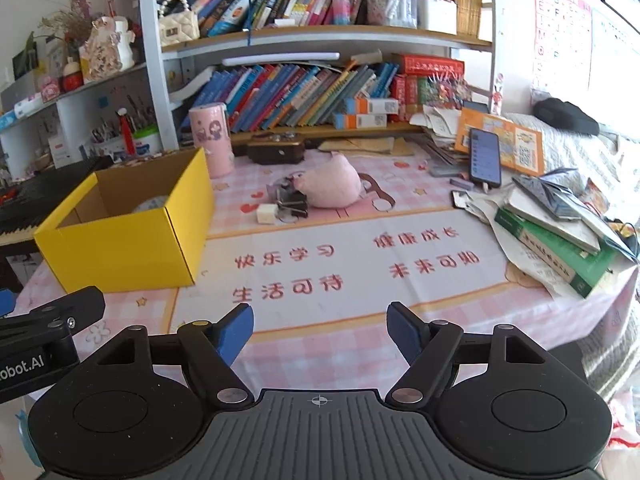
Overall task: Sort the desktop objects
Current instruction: 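Withdraw both tools from the box toward the plush toy and plug, then grasp the white charger plug with the left tool while the right tool grasps the pink plush, then carry the plug and pink plush with both tools over the yellow box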
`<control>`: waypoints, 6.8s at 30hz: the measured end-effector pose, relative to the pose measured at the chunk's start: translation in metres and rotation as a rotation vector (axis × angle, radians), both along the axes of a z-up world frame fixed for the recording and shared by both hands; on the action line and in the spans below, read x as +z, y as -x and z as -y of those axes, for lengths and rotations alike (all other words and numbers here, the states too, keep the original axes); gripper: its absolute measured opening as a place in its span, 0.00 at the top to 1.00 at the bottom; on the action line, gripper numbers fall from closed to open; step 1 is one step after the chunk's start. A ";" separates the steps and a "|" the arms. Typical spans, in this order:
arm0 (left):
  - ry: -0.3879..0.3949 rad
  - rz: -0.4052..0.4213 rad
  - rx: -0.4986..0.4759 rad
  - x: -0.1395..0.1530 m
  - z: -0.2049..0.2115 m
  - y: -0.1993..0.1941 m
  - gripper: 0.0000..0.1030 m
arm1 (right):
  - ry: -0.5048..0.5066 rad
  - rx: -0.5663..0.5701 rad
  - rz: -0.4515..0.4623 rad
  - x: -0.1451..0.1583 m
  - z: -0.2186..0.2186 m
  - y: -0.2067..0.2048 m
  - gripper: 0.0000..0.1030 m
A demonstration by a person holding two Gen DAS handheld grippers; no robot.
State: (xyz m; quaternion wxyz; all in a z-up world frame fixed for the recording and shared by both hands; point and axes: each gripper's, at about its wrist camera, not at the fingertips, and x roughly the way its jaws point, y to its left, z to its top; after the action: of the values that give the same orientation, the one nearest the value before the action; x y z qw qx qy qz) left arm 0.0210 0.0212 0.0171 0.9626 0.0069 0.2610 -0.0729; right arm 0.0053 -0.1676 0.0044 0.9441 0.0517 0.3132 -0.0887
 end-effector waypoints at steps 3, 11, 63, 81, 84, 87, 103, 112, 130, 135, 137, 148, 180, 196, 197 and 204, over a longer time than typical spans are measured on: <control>0.004 -0.011 -0.009 -0.002 0.000 -0.001 0.00 | 0.005 -0.013 -0.004 -0.001 0.000 0.004 0.26; -0.005 -0.047 -0.019 -0.007 0.005 -0.013 0.00 | 0.009 -0.037 -0.011 -0.002 0.004 0.002 0.25; -0.070 -0.209 0.085 -0.046 0.179 -0.203 0.00 | -0.036 0.140 -0.162 -0.037 0.171 -0.216 0.20; -0.154 -0.190 0.112 -0.095 0.182 -0.304 0.26 | 0.007 0.401 -0.133 -0.063 0.150 -0.313 0.21; -0.141 -0.197 0.129 -0.103 0.180 -0.314 0.35 | 0.007 0.426 -0.137 -0.068 0.146 -0.326 0.21; -0.119 -0.212 0.117 -0.110 0.180 -0.321 0.36 | 0.010 0.442 -0.142 -0.071 0.143 -0.336 0.21; -0.060 -0.258 0.103 -0.109 0.175 -0.321 0.57 | -0.029 0.500 -0.162 -0.083 0.132 -0.363 0.32; -0.015 -0.218 0.106 -0.076 0.172 -0.298 0.57 | -0.053 0.444 -0.114 -0.064 0.147 -0.344 0.43; 0.078 -0.118 0.094 -0.015 0.141 -0.185 0.57 | -0.201 0.377 -0.070 -0.011 0.167 -0.241 0.43; 0.115 -0.124 0.093 -0.011 0.121 -0.149 0.57 | -0.236 0.364 -0.085 -0.006 0.154 -0.208 0.43; 0.115 -0.127 0.082 -0.010 0.112 -0.138 0.57 | -0.245 0.360 -0.093 -0.006 0.145 -0.196 0.43; 0.130 -0.118 0.091 -0.005 0.042 -0.085 0.57 | -0.240 0.388 -0.130 -0.002 0.071 -0.137 0.43; 0.167 -0.111 0.200 -0.012 -0.099 0.005 0.57 | -0.183 0.512 -0.162 0.000 -0.082 -0.053 0.43; 0.162 0.012 0.290 0.029 -0.123 -0.058 0.57 | -0.154 0.571 0.064 0.060 -0.092 -0.119 0.43; 0.158 0.025 0.294 0.034 -0.123 -0.066 0.57 | -0.152 0.576 0.078 0.063 -0.092 -0.127 0.43; 0.125 0.064 0.306 0.048 -0.117 -0.129 0.57 | -0.108 0.602 0.089 0.066 -0.097 -0.195 0.43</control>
State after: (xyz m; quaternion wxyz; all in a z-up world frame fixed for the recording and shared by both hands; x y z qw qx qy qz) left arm 0.1501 0.1383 0.0655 0.9687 -0.0905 0.2234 0.0587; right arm 0.2001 -0.0702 0.0700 0.9366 0.0107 0.2772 0.2142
